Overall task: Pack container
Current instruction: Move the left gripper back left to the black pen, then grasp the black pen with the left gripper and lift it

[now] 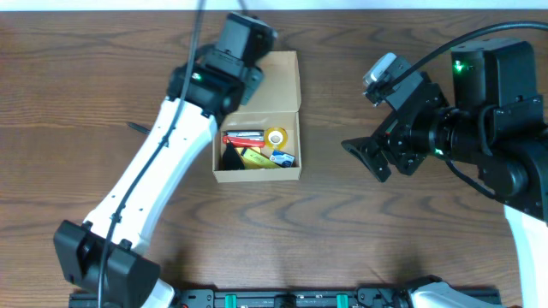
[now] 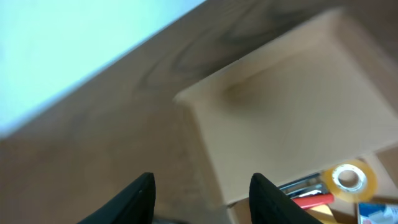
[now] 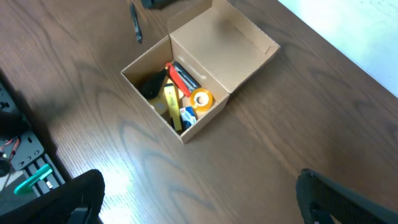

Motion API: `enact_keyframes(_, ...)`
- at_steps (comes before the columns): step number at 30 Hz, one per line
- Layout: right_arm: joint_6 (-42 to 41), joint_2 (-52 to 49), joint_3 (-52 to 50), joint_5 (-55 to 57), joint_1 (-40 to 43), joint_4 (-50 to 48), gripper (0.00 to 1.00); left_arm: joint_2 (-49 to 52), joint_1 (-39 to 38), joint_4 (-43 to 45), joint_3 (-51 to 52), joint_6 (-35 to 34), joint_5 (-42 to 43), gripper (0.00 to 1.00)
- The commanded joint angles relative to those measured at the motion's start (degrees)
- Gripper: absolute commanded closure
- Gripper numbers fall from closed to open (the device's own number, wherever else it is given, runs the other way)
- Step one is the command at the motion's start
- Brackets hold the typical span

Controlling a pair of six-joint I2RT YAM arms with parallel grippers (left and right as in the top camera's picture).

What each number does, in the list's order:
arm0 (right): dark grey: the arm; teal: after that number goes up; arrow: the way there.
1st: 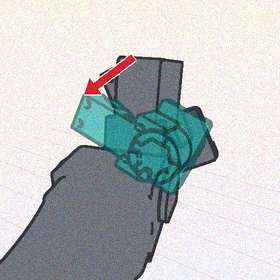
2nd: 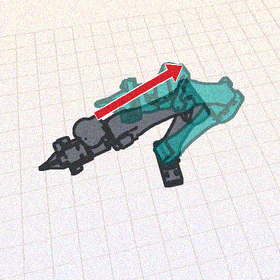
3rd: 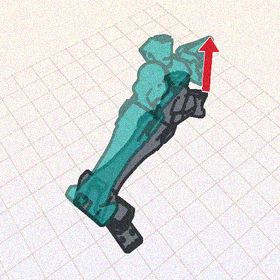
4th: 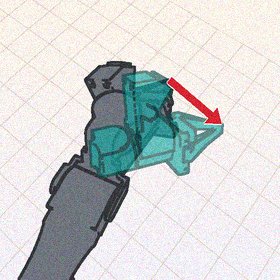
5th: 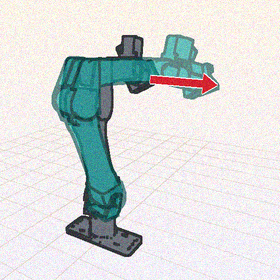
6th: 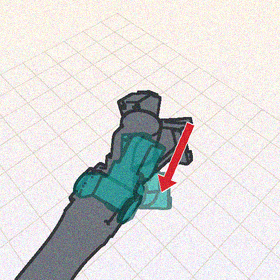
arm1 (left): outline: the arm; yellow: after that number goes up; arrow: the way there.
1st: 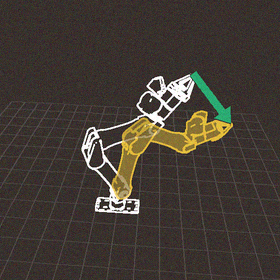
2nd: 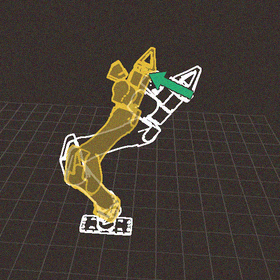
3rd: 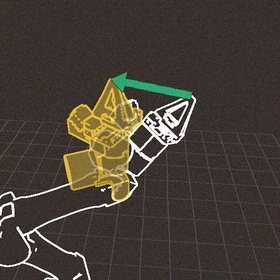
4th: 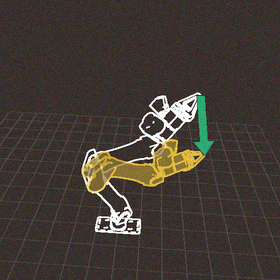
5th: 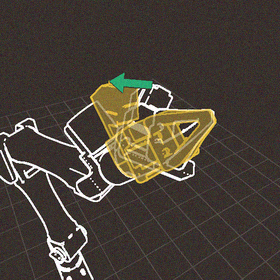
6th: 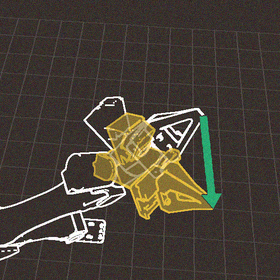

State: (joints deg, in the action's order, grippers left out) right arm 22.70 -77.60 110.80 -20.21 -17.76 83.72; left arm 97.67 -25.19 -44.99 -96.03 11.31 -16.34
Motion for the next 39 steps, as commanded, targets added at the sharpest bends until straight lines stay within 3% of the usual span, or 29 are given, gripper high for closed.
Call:
enact_keyframes(1, 0.5, 0.02, 0.17, -0.83, 0.07, 0.07, 0.01, -0.26, 5.2, -2.43, -0.72, -19.43, 0.42, 0.44)
enact_keyframes(3, 0.5, 0.02, 0.17, -0.83, 0.07, 0.07, 0.01, -0.26, 10.43, -5.33, -0.66, -26.01, 5.42, 0.39)
enact_keyframes(7, 0.5, 0.02, 0.17, -0.83, 0.07, 0.07, 0.01, -0.22, 20.06, -9.03, 0.61, -36.09, 12.0, 0.41)
enact_keyframes(14, 0.5, 0.02, 0.17, -0.83, 0.07, 0.07, 0.01, 1.14, 30.73, -8.79, 7.58, -47.89, 13.62, 0.38)
enact_keyframes(24, 0.5, 0.02, 0.17, -0.83, 0.07, 0.07, 0.01, 13.7, 30.75, -8.92, 10.6, -59.65, 16.61, 0.35)
enact_keyframes(32, 0.5, 0.02, 0.17, -0.83, 0.07, 0.07, 0.01, 21.11, 30.8, -7.34, 10.6, -62.86, 17.97, 0.32)
enact_keyframes(39, 0.5, 0.02, 0.17, -0.83, 0.07, 0.07, 0.01, 23.91, 30.8, -5.11, 10.6, -65.2, 19.65, 0.35)
